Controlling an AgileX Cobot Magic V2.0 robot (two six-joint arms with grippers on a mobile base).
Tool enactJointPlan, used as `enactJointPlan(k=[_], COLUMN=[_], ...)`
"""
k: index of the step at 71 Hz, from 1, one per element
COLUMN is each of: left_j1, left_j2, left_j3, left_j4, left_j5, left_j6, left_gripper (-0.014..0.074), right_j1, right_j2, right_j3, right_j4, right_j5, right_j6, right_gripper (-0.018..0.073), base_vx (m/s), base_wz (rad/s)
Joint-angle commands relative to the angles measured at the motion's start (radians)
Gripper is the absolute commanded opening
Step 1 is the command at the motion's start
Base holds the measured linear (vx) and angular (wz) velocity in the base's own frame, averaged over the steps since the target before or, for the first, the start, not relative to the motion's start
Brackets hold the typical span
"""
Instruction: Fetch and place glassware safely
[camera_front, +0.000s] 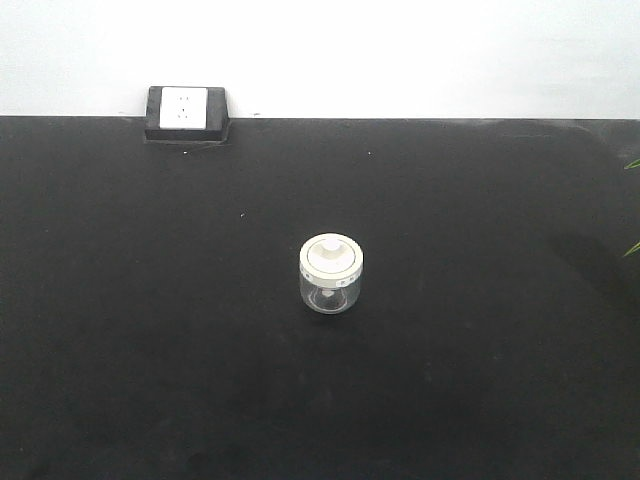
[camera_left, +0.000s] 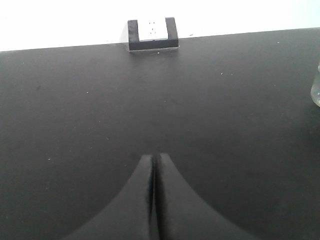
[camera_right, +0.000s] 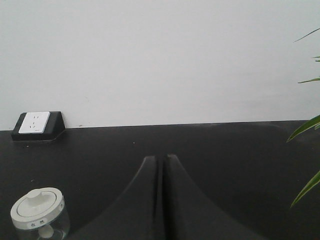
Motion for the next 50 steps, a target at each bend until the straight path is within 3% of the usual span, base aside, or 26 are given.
enactJointPlan(k=[1,5,12,26,36,43,50], left_j1=[0.001,0.001,0.001,0.001,0.001,0.001,0.001], left_j2=[-0.012,-0.012,-0.012,-0.012,-0.012,-0.012,-0.012], left_j3=[0.031,0.031,0.031,0.031,0.031,0.031,0.031], left_j4=[-0.006,-0.006,-0.006,-0.006,-0.006,-0.006,-0.006], left_j5=[-0.067,-0.067,-0.067,-0.067,-0.067,-0.067,-0.067], left_j6=[-0.002,-0.002,-0.002,-0.002,-0.002,-0.002,-0.002], left_gripper=[-0.0007,-0.0007,-0.0007,-0.0007,-0.0007,-0.0007,-0.0007], right_j1=[-0.008,-0.008,-0.008,-0.008,-0.015,-0.055,-0.122], right_j2=[0.006,0.006,0.020,0.069,0.085,0.085,0.085], right_j3=[-0.028,-0.028,-0.028,-0.028,-0.028,-0.028,-0.028], right_j4=[0.020,0.065,0.212,0.672,0.896,1.022,1.091], right_j5=[-0.017,-0.009,0.009,0.042,0.036,0.022,-0.002], right_j6=[-0.008,-0.041,-0.205,-0.741,-1.038,-1.154,-1.190], right_gripper=[-0.0003,-0.0003,-0.0003,-0.0003,-0.0003,-0.0003,-0.0003], base_vx=[0.00,0.00,0.00,0.00,0.00,0.00,0.00], base_wz=[0.00,0.00,0.00,0.00,0.00,0.00,0.00])
